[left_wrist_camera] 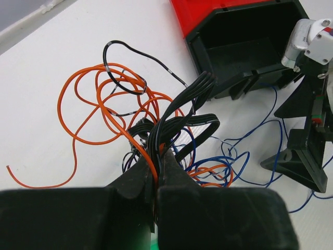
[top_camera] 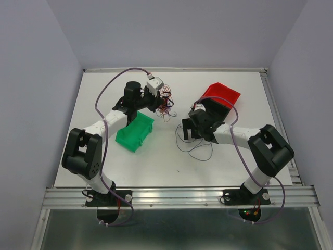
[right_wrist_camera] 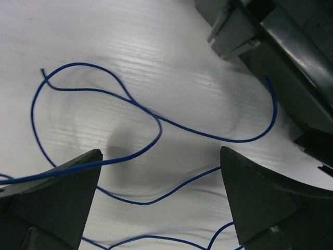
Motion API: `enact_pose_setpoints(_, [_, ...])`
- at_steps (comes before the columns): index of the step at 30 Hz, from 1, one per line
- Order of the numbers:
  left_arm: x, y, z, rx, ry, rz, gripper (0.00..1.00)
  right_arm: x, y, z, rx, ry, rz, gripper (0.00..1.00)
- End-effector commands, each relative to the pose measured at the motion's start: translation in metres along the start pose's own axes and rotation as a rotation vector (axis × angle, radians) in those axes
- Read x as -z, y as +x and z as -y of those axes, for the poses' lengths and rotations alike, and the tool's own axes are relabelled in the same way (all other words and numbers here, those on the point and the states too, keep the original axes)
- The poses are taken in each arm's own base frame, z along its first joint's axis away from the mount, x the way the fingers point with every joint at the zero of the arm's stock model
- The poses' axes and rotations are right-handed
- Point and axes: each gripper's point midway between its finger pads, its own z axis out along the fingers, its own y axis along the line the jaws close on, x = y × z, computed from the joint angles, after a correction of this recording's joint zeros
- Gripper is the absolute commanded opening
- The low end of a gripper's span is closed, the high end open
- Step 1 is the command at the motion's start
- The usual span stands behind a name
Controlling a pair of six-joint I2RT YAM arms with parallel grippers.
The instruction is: Untangle the cables
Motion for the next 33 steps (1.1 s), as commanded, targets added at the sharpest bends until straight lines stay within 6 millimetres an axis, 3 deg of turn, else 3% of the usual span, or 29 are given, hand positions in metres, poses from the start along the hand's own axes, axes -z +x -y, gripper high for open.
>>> enact_pose_setpoints(1, [0.010,-0.034,0.003,-0.044,-0.006,0.099,0.00,-0.002,-0.012,0.012,-0.043,0.135,0.007,0.99])
enact_pose_setpoints(2, [0.009,-0.033,0.002,-0.044,-0.007,0.096,0.00,-0.003,-0.013,0.019,-0.046,0.175,0.015,0.97])
enact_pose_setpoints(4, [0.008,-0.033,0.002,-0.045,-0.007,0.095,0.00,-0.006,-0.009,0.022,-0.042,0.204,0.000,0.77])
enact_pose_setpoints(7, [0.008,-0.031,0.000,-0.044,-0.013,0.089,0.00,-0.010,-0.001,0.022,-0.035,0.207,-0.027,0.55])
enact_pose_setpoints(8, [0.008,-0.031,-0.002,-0.046,-0.022,0.089,0.00,-0.011,-0.003,0.021,-0.042,0.206,-0.024,0.29])
enact_pose_setpoints(10, [0.007,-0.030,-0.002,-0.041,-0.023,0.087,0.00,-0.010,-0.004,0.020,-0.044,0.208,-0.026,0.04])
enact_pose_setpoints(13, [0.005,-0.028,-0.003,-0.037,-0.021,0.080,0.00,0.003,-0.018,0.015,-0.061,0.169,0.014,0.01])
enact_pose_setpoints(17, [0.002,-0.025,-0.005,-0.035,-0.020,0.071,0.00,0.045,-0.053,-0.006,-0.083,0.013,0.132,0.01])
enact_pose_setpoints(18, [0.002,-0.025,-0.005,-0.035,-0.018,0.071,0.00,0.051,-0.056,-0.009,-0.077,-0.017,0.141,0.05])
enact_pose_setpoints(19, [0.002,-0.025,-0.005,-0.034,-0.018,0.070,0.00,0.056,-0.055,-0.012,-0.065,-0.043,0.142,0.19])
enact_pose_setpoints(20, [0.003,-0.024,-0.005,-0.033,-0.018,0.069,0.00,0.062,-0.056,-0.014,-0.049,-0.062,0.148,0.38])
enact_pose_setpoints(21, [0.002,-0.024,-0.004,-0.037,-0.015,0.069,0.00,0.071,-0.057,-0.014,-0.050,-0.082,0.159,0.69])
enact_pose_setpoints(23, [0.002,-0.025,-0.006,-0.036,-0.018,0.071,0.00,0.079,-0.058,-0.011,-0.076,-0.078,0.171,0.84])
enact_pose_setpoints(25, [0.002,-0.025,-0.006,-0.035,-0.019,0.070,0.00,0.092,-0.060,-0.004,-0.143,-0.060,0.198,0.89])
enact_pose_setpoints(26, [0.002,-0.024,-0.007,-0.036,-0.022,0.068,0.00,0.092,-0.055,0.003,-0.227,-0.023,0.205,1.00])
enact_pose_setpoints(29, [0.003,-0.026,-0.007,-0.040,-0.026,0.072,0.00,0.097,-0.039,0.017,-0.460,0.047,0.194,1.00])
enact_pose_setpoints(32, [0.003,-0.025,-0.008,-0.042,-0.033,0.070,0.00,0.104,-0.019,0.031,-0.581,0.152,0.160,1.00])
enact_pose_setpoints(33, [0.004,-0.027,-0.008,-0.044,-0.034,0.074,0.00,0.109,-0.022,0.037,-0.694,0.205,0.189,1.00])
